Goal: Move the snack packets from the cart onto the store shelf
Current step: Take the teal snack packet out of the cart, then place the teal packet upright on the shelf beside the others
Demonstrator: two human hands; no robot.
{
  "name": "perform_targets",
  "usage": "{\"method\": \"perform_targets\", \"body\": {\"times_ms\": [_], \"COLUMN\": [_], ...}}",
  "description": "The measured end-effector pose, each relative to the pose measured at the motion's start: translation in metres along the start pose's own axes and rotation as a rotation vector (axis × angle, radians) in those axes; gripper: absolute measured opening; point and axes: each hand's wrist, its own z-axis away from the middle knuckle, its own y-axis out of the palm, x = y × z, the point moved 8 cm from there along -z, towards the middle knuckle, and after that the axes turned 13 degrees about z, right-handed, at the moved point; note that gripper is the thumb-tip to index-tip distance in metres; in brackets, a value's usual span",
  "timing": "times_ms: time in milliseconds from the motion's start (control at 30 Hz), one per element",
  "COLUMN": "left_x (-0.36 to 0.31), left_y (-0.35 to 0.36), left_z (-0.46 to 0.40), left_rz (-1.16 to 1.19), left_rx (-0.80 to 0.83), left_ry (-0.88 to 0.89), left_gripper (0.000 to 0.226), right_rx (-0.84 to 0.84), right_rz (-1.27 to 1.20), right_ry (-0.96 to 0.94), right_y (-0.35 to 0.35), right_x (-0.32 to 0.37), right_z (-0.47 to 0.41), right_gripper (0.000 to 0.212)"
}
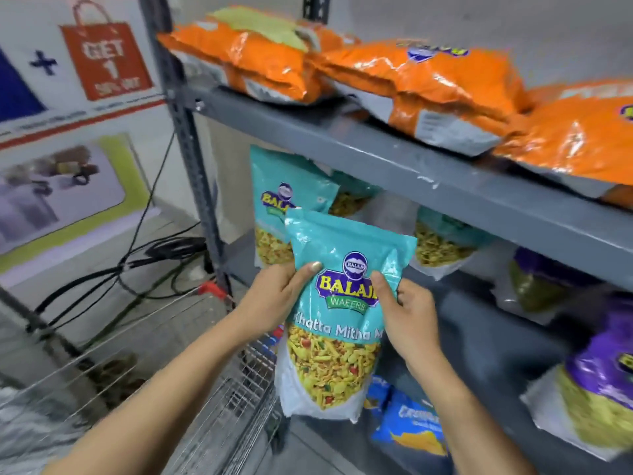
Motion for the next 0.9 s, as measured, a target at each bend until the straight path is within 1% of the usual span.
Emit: {"method": "perform_targets", "body": {"times_ms": [67,167,200,267,333,433,500,567,633,667,733,800,833,867,900], "left_x": [-0.009,-0.023,-0.026,-0.028,-0.024,-0.003,0.017,0.033,0.049,0.059,0.089,0.119,0.131,0.141,0.149], "left_y": [0.018,0.036,0.041,0.050,0.059,0.075,0.084,0.083,0.072,0.064,0.044,0.019,0.005,-0.007,-0.018], "left_z": [-0.025,-0.062,-0.073,-0.095,-0.114,-0.131,-0.133,-0.128,-0.113,-0.102,-0.073,-0.042,-0.028,-0.018,-0.012], "left_rz": [-0.033,0.016,0.030,0.067,0.112,0.058,0.046,0.071,0.095,0.104,0.104,0.091,0.081,0.070,0.062], "left_rx": [0.063,0.083,0.087,0.079,0.065,0.054,0.057,0.019,-0.065,-0.111,-0.208,-0.350,-0.443,-0.534,-0.604], "left_ry": [0.061,0.158,0.181,0.208,0.210,0.167,0.111,0.078,0.082,0.084,0.049,-0.006,-0.022,-0.038,-0.066], "left_gripper": [0.058,0.038,0.035,0.039,0.043,0.036,0.029,0.029,0.033,0.030,0.020,0.017,0.023,0.037,0.059], "right_rx": [-0.090,-0.233,-0.283,-0.379,-0.448,-0.497,-0.498,-0.454,-0.324,-0.237,-0.080,0.029,0.072,0.100,0.112], "right_rz": [-0.028,-0.053,-0.052,-0.031,0.021,0.116,0.114,0.030,-0.093,-0.133,-0.166,-0.137,-0.112,-0.093,-0.081], "right_ry": [0.013,0.004,0.004,0.000,-0.005,0.017,0.036,0.076,0.103,0.118,0.160,0.215,0.238,0.256,0.271], "right_y": [-0.018,-0.042,-0.048,-0.060,-0.064,-0.059,-0.054,-0.049,-0.041,-0.033,-0.017,-0.001,0.007,0.015,0.020], "right_x": [-0.007,-0.018,-0.022,-0.028,-0.032,-0.048,-0.066,-0.083,-0.097,-0.106,-0.126,-0.147,-0.156,-0.164,-0.170], "right_z": [-0.008,-0.022,-0.028,-0.039,-0.050,-0.062,-0.065,-0.066,-0.069,-0.070,-0.068,-0.061,-0.058,-0.054,-0.052], "right_gripper": [0.071,0.068,0.069,0.062,0.051,0.059,0.053,0.043,0.036,0.040,0.066,0.087,0.094,0.097,0.099]}}
